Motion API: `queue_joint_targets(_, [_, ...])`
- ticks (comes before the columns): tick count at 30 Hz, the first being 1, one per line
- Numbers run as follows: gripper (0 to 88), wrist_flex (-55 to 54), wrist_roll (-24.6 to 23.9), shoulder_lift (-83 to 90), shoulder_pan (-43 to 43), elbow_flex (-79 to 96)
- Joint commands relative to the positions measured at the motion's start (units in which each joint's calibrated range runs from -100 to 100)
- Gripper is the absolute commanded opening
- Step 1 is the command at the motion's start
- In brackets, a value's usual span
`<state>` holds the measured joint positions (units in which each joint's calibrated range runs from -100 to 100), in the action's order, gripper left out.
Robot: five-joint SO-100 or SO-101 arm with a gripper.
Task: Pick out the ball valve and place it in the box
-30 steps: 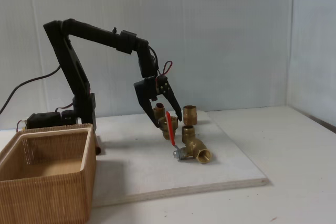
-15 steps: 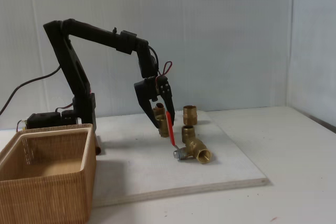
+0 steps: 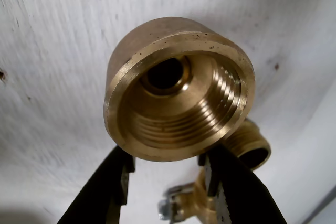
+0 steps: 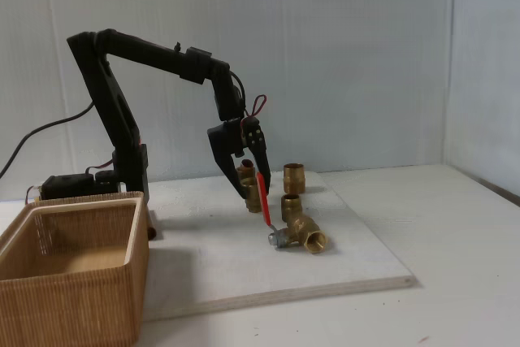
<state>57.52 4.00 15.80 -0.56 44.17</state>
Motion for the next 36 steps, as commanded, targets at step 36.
queue_joint_targets(36, [35.4,0.3,-1.1,0.5,-4.4,3.3])
